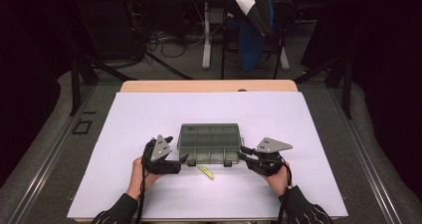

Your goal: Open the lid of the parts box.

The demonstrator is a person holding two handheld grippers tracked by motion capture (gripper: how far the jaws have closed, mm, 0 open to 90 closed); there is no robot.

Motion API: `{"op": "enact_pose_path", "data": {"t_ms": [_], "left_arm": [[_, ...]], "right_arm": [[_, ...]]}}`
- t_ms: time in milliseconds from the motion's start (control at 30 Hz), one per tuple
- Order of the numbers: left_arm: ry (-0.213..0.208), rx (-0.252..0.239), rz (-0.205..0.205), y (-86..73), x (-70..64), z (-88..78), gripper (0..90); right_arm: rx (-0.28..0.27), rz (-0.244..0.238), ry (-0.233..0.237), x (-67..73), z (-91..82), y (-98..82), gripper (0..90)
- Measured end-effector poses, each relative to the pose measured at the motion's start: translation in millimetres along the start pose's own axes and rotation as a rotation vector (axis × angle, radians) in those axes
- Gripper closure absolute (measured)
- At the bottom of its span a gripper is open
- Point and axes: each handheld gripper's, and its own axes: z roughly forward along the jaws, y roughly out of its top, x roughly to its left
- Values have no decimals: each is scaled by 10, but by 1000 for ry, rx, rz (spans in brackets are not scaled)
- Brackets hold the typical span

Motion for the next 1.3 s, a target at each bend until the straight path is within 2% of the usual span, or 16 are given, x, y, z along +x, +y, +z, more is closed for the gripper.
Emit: {"op": "enact_pose_path", "data": {"t_ms": [200,333,467,633,833,1067,1167,1300], "left_arm": [[14,-26,18,25,-11,-37,267],[56,-26,34,29,-15,-28,323],[75,-38,41,33,-18,-17,380],[66,-51,46,38,-11,-9,472],[67,-59,49,29,-22,2,494],[59,-63,52,29,-31,3,523],[60,-89,42,27,-21,-12,526],[60,-81,45,29,-19,-8,526]], "right_arm": [[-10,-7,-1,7,-5,17,732],[-20,-14,4,-3,-11,35,734],[-30,-16,2,-19,-24,38,734],[-29,-21,0,-24,-30,39,695],[-31,-16,-27,-81,-5,-2,595],[-34,-64,-68,-63,40,32,528],[-39,-87,-77,-42,54,53,524],[-49,-105,-92,-35,85,66,541]]}}
